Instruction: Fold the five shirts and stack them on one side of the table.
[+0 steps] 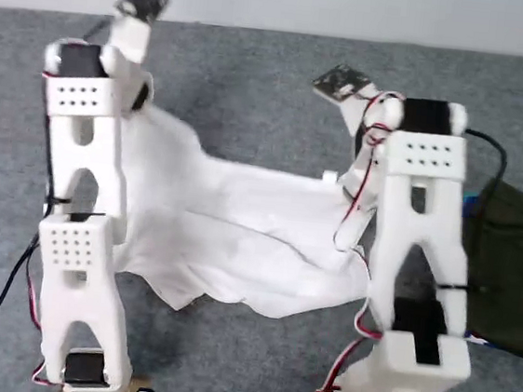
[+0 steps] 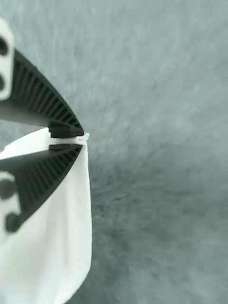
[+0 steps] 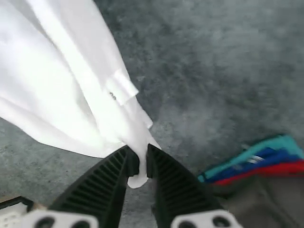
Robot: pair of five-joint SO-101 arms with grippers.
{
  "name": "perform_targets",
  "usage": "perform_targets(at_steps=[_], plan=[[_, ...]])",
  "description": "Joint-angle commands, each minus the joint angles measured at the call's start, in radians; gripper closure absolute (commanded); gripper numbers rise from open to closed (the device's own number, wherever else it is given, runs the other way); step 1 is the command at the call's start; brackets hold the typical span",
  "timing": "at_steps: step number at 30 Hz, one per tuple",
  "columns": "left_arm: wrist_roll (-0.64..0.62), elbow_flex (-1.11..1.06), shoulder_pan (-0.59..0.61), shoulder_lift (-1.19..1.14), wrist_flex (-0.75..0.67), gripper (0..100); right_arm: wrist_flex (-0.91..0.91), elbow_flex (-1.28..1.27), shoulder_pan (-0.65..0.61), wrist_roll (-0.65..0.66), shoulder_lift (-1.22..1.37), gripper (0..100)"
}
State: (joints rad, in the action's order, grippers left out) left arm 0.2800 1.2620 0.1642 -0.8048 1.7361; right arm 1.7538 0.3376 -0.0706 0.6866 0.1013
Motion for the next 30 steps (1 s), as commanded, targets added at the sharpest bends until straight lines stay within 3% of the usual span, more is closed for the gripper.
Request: perform_targets(at_steps=[1, 20, 24, 30], plan=[[-0.017, 0.024, -0.008, 0.239, 0.012, 99, -0.012, 0.012, 0.048, 0.035, -0.151, 98.9], [-0.011, 0.024, -0.005, 0.835, -0.269, 99, -0.607, 0.012, 0.062, 0.276, -0.636, 98.9], [-0.008, 0.024, -0.005, 0.898, -0.321, 99, -0.665, 0.012, 0.064, 0.293, -0.688, 98.9], [0.094, 0.024, -0.006, 0.993, -0.341, 99, -0.674, 0.012, 0.091, 0.293, -0.777, 98.9]])
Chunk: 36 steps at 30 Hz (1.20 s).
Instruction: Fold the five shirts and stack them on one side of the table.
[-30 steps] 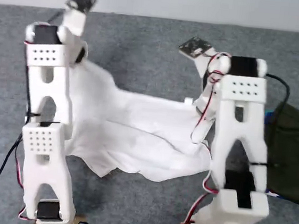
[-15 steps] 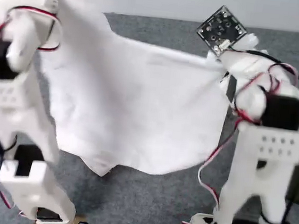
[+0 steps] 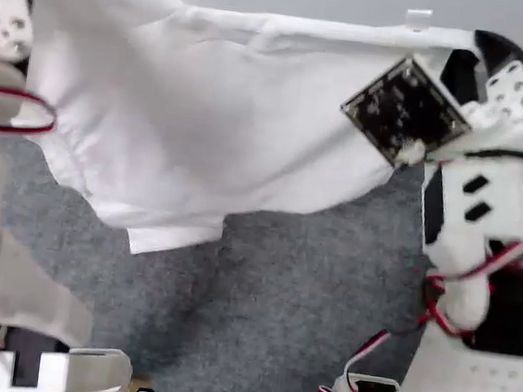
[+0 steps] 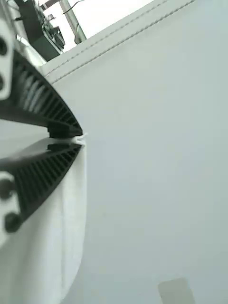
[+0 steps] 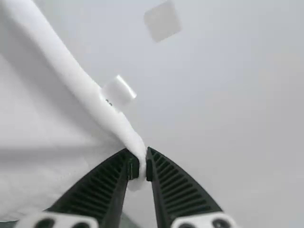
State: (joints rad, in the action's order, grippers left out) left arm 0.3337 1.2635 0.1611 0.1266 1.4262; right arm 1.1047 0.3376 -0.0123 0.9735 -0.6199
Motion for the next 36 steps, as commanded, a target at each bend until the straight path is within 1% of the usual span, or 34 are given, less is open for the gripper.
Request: perform_targets(at_steps=[1, 7, 12, 16, 18, 22, 26, 30, 33, 36], plan=[[0.048, 0.022, -0.003, 0.078, -0.029, 99, -0.025, 0.012, 0.051, 0.006, -0.07, 98.9], [0.121, 0.022, 0.0, 0.187, -0.029, 99, -0.021, 0.012, 0.14, 0.006, -0.165, 98.8], [0.178, 0.022, 0.005, 0.27, -0.051, 99, -0.016, 0.011, 0.171, 0.008, -0.246, 98.8], [0.204, 0.016, 0.005, 0.298, -0.091, 99, 0.019, 0.008, 0.188, 0.058, -0.265, 98.8], [0.209, 0.016, 0.005, 0.285, -0.075, 99, 0.065, 0.008, 0.186, 0.072, -0.255, 98.8], [0.21, -0.028, -0.002, 0.236, 0.008, 99, 0.171, 0.006, 0.166, 0.098, -0.193, 98.8], [0.21, -0.137, -0.003, 0.176, 0.066, 99, 0.3, 0.005, 0.099, 0.106, -0.088, 98.8], [0.21, -0.303, -0.003, 0.101, 0.075, 99, 0.387, 0.005, 0.053, 0.089, 0.054, 98.8], [0.212, -0.438, -0.003, 0.035, 0.049, 99, 0.377, 0.006, 0.047, 0.068, 0.165, 98.8], [0.212, -0.558, 0.0, -0.041, -0.04, 99, 0.309, 0.006, 0.047, 0.04, 0.272, 98.8]])
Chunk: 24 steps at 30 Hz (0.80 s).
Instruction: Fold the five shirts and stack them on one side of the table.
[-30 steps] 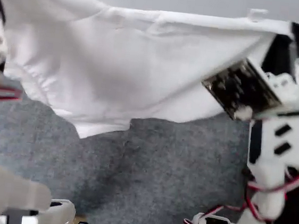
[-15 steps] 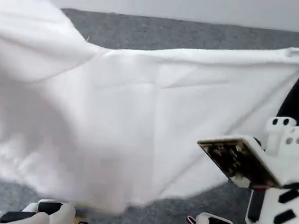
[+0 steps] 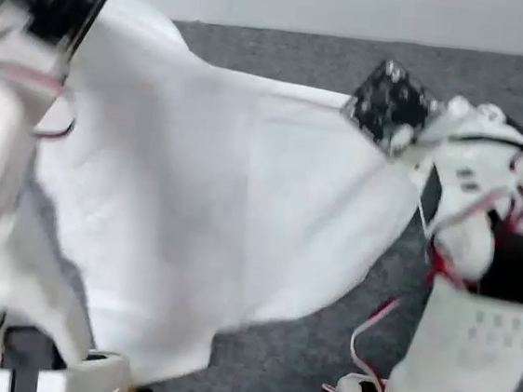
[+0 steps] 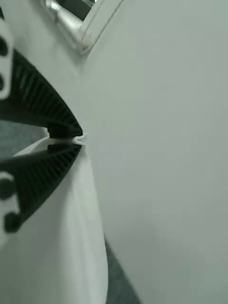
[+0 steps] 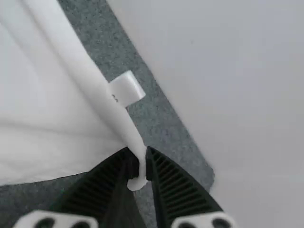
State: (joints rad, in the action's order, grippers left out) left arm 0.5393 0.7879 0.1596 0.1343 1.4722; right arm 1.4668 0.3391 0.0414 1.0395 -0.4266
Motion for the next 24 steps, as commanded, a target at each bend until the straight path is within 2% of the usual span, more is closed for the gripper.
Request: perform_targets(at_steps=[1, 8, 13, 20, 24], plan=[[0.006, -0.114, 0.003, -0.074, -0.127, 99, -0.077, 0.005, -0.007, -0.026, 0.113, 98.8], [0.003, -0.203, 0.005, -0.245, -0.448, 99, -0.318, 0.005, -0.007, -0.026, 0.34, 98.8], [0.003, -0.189, 0.006, -0.379, -0.615, 99, -0.512, 0.005, -0.008, -0.023, 0.49, 98.8], [0.003, -0.105, 0.026, -0.535, -0.781, 99, -0.857, 0.006, -0.022, -0.018, 0.654, 98.8], [0.005, -0.035, 0.021, -0.601, -0.784, 99, -1.04, 0.006, -0.051, -0.018, 0.753, 98.8]])
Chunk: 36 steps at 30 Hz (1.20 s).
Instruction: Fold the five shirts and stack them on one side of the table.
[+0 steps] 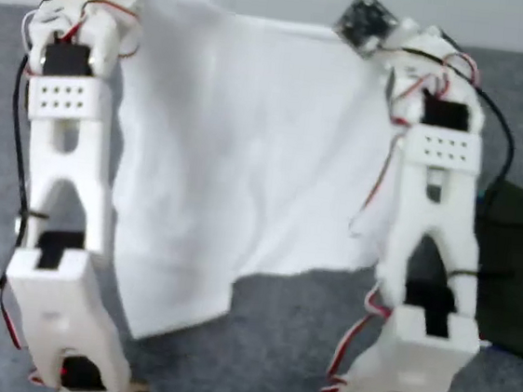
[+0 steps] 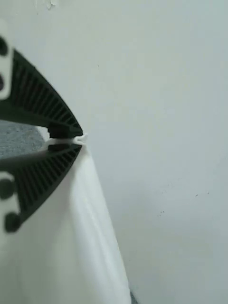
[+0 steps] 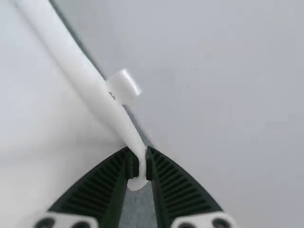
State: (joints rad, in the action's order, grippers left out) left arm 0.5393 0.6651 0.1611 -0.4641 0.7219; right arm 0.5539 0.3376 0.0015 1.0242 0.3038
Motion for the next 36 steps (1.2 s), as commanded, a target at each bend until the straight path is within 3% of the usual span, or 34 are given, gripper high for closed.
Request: perform_targets(at_steps=[1, 4, 9, 16, 22, 27, 36], plan=[[0.005, 0.097, 0.02, -0.014, -0.034, 99, -0.163, 0.008, -0.019, -0.003, 0.044, 98.8], [0.005, 0.11, 0.02, -0.018, 0.018, 99, -0.216, 0.008, -0.039, -0.003, 0.091, 98.8], [0.005, 0.131, 0.018, -0.005, 0.233, 99, -0.183, 0.008, -0.047, -0.003, 0.104, 98.8], [0.012, 0.13, -0.008, 0.08, 0.672, 99, 0.168, 0.011, -0.015, 0.06, 0.054, 98.8], [0.094, 0.128, -0.057, 0.118, 1.039, 99, 0.484, 0.011, 0.018, 0.066, -0.012, 98.8], [0.083, -0.051, -0.066, 0.236, 1.036, 99, 0.7, 0.011, 0.036, 0.068, -0.019, 98.8], [0.144, -0.707, -0.101, 0.585, 1.028, 99, 0.895, 0.006, 0.054, 0.068, -0.004, 98.7]])
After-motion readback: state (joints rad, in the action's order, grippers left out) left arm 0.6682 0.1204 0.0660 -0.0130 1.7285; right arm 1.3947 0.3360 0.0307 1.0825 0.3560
